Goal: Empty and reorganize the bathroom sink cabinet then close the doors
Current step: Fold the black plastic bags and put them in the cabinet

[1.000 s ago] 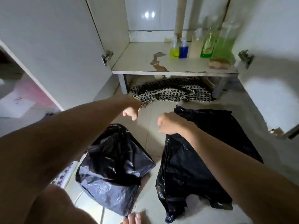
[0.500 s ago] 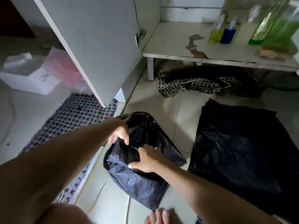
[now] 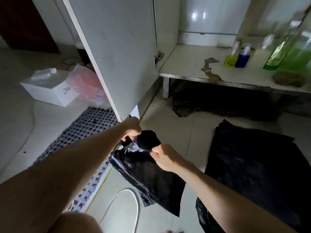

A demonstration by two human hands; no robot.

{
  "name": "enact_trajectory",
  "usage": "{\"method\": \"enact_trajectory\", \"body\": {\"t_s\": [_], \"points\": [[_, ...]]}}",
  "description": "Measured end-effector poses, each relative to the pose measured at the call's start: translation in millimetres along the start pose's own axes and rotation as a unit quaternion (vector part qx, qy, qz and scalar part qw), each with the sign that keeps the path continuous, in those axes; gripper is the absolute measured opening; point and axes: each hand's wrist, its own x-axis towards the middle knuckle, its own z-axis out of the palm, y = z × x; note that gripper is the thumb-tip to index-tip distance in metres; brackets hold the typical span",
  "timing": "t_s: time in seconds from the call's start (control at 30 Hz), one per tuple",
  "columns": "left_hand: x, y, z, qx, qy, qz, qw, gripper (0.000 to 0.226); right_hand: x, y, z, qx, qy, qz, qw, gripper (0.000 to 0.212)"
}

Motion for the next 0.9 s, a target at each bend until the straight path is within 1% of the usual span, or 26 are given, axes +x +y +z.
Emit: {"method": "enact_trajectory", "body": {"t_s": [0.13,0.17,0.23,0.3,0.37,0.43,0.47,0.53,0.57,0.6,0.67,0.7,0.77,0.8,0.87,0.9], "points": [[-9.3,10.2,-14.2,0.089,0.099,0.068,0.989,0.032,-3.9,-4.8,-32.0,0.029,0.022,-0.005,0.999,0.029],[-12.1,14.0,-18.8,0.104,0.112,0.080,0.985,0.031,-6.0,-7.1,-38.7,0.031,0.020,-0.016,0.999,0.030],[-18.0,21.4,-25.4,0.127,0.118,0.086,0.981,0.030,-12.4,-14.1,-49.6,0.019,-0.003,-0.040,0.999,0.039],[-26.9,29.4,-27.2,0.134,0.082,0.075,0.985,0.022,-17.0,-17.4,-54.1,0.015,-0.038,-0.049,0.998,0.045],[-31.0,35.4,-28.1,0.098,0.049,0.057,0.992,0.019,-18.3,-15.2,-53.1,0.038,-0.049,-0.042,0.997,0.044],[-30.4,38.3,-29.4,0.021,0.040,0.050,0.998,0.024,-16.7,-6.8,-48.6,0.083,-0.015,-0.011,0.996,0.043],[-27.8,38.1,-28.9,-0.022,0.039,0.060,0.997,0.028,-16.6,-1.9,-46.1,0.102,0.007,0.003,0.995,0.042],[-23.3,34.7,-24.2,-0.106,0.023,0.082,0.991,0.044,-18.6,7.5,-39.6,0.114,0.044,0.020,0.992,0.038],[-22.7,32.8,-21.8,-0.126,0.000,0.087,0.988,0.056,-19.2,12.7,-35.9,0.131,0.070,0.037,0.988,0.032],[-22.9,31.0,-19.6,-0.132,-0.027,0.092,0.987,0.066,-19.6,16.8,-34.5,0.171,0.103,0.063,0.978,0.026],[-25.5,27.8,-18.2,-0.147,-0.080,0.089,0.982,0.076,-21.9,23.3,-39.7,0.300,0.161,0.105,0.934,0.026],[-27.9,26.5,-19.2,-0.149,-0.108,0.084,0.979,0.076,-21.8,25.4,-44.2,0.344,0.173,0.119,0.915,0.026],[-31.5,23.9,-20.5,-0.118,-0.167,0.080,0.976,0.069,-21.2,32.5,-53.9,0.370,0.173,0.153,0.900,0.028],[-30.8,21.8,-19.4,-0.077,-0.183,0.087,0.976,0.070,-21.7,36.4,-56.1,0.359,0.162,0.169,0.903,0.030],[-26.3,17.6,-16.9,0.000,-0.199,0.111,0.974,0.081,-22.9,44.2,-56.6,0.338,0.147,0.187,0.910,0.034],[-24.0,16.1,-16.6,0.024,-0.201,0.119,0.972,0.082,-22.7,48.5,-54.8,0.352,0.136,0.200,0.904,0.036]]}}
